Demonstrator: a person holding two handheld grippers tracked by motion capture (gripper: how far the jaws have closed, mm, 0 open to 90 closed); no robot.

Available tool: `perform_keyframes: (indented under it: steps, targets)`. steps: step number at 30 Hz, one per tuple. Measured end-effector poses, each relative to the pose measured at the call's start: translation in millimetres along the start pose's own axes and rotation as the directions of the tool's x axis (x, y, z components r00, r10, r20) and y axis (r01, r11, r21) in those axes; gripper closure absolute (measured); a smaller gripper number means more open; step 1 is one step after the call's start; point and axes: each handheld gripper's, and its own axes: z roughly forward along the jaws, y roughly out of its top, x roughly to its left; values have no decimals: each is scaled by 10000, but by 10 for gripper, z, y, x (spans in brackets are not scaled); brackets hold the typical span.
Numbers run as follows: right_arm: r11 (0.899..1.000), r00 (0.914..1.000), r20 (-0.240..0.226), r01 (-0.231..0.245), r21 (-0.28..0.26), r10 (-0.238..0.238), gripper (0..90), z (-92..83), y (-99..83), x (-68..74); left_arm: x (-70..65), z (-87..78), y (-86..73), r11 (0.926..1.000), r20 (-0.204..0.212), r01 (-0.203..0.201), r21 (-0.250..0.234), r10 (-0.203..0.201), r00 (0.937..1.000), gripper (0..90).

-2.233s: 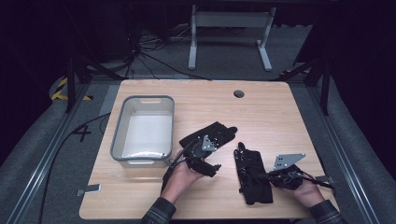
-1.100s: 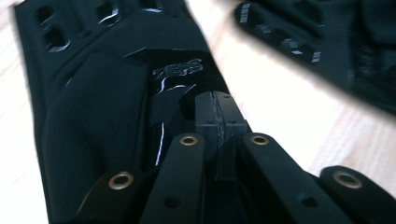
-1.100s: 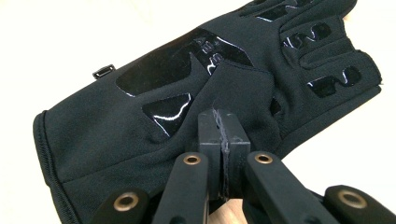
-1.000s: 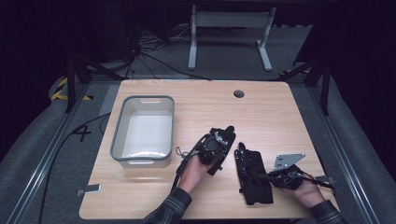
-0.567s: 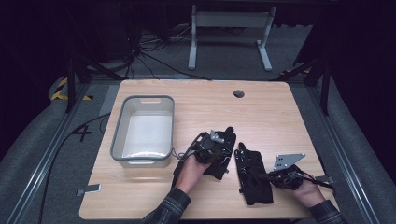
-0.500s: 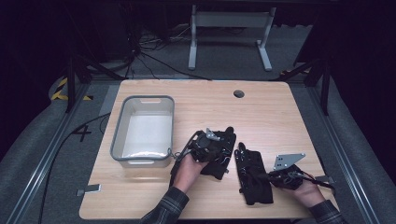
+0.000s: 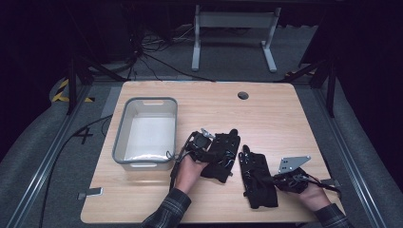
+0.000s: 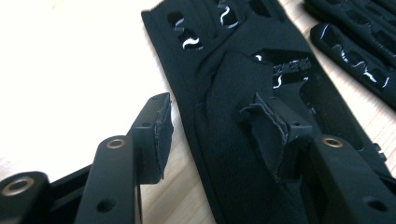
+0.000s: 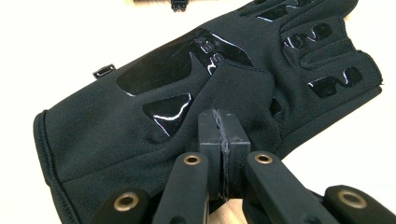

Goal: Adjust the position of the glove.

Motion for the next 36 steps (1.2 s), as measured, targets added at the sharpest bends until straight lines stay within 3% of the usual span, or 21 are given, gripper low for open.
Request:
perform_keyframes:
  steps: [6, 10, 13, 18, 21, 25, 36]
  targets:
    - [10000, 10000, -1, -11, 1, 11, 900, 0, 0, -1, 4, 11, -10, 9999, 226, 119, 42, -120, 9997, 579]
    - [10000, 10000, -2, -26, 4, 26, 900, 0, 0, -1, -10, 13, -11, 9999, 485, 71, 132, -77, 9988, 748]
    - [10000, 10000, 18, -27, 0, 27, 900, 0, 1, 2, -30, 6, -2, 9999, 484, 33, 136, -40, 9988, 812]
    - [9999, 10000, 46, 48, -101, -48, 900, -22, 10, 15, -38, -35, -1, 9998, 728, 198, 39, -200, 9971, 828]
    - [9990, 9998, -114, 126, -428, -131, 900, -43, 41, 44, -98, -105, -14, 9998, 828, 210, -48, -205, 9964, 831]
    - [9987, 9993, -191, 303, -408, -311, 900, -6, 80, 73, -139, -160, -45, 9999, 939, 170, -10, -168, 9954, 834]
    - [9991, 9994, -219, 257, -340, -264, 900, 115, 149, 15, -266, -320, -161, 9999, 1064, 18, -138, -3, 9943, 835]
